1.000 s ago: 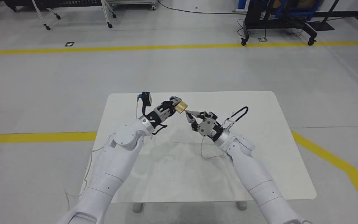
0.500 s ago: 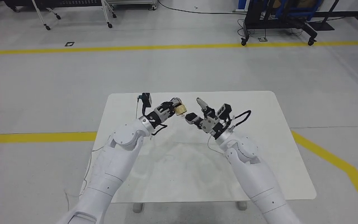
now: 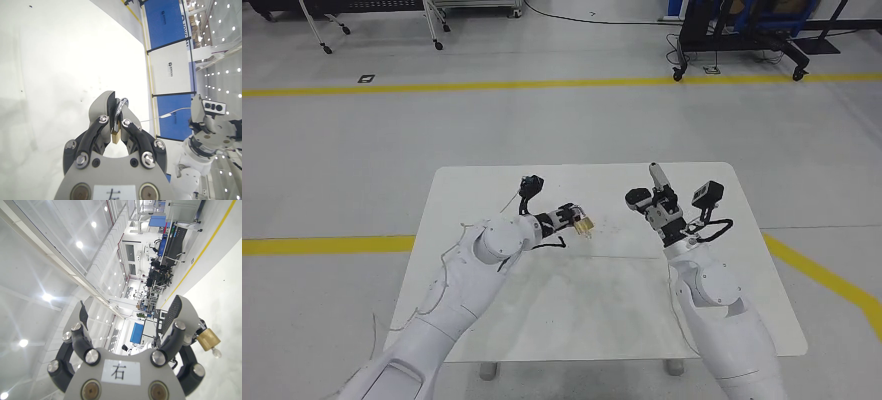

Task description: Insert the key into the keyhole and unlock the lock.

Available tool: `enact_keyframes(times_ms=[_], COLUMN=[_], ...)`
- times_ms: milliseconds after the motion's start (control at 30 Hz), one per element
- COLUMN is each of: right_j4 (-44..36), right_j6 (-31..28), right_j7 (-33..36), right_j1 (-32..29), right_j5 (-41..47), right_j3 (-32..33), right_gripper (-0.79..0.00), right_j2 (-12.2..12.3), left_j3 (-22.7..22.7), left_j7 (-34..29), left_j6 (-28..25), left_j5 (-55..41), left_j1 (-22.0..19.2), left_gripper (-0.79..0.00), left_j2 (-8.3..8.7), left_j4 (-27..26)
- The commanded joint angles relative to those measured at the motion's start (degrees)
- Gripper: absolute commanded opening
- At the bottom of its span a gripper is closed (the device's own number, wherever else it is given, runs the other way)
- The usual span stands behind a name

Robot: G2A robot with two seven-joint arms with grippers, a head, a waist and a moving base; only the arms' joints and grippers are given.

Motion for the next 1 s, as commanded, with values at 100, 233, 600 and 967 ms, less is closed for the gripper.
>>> enact_keyframes(times_ms=[100,233,600,967], right_j4=[-0.01,-0.01,-0.01,2.51], right_j6=[0.0,0.0,0.0,-2.45], right_j7=[-0.01,-0.01,-0.01,-7.56], right_j1=[-0.01,-0.01,-0.01,1.71], right_j5=[-0.01,-0.01,-0.01,-8.28], right_j3=[0.01,0.01,0.01,-2.64], right_gripper=[0.0,0.0,0.0,0.0], right_j2=[0.0,0.0,0.0,-0.5], left_j3=[2.02,4.02,0.43,-12.27], left_j7=[0.13,-2.6,-5.4,4.23], left_j6=[0.49,1.49,-1.27,-16.95], left_j5=[3.86,8.47,2.64,-2.71], left_j1=[-0.85,-1.8,-0.88,5.87], left_gripper=[-0.727,-0.573,0.0,0.0], left_j2=[-0.42,-0.53,-0.36,2.23], left_j4=[1.35,2.39,1.09,-7.97])
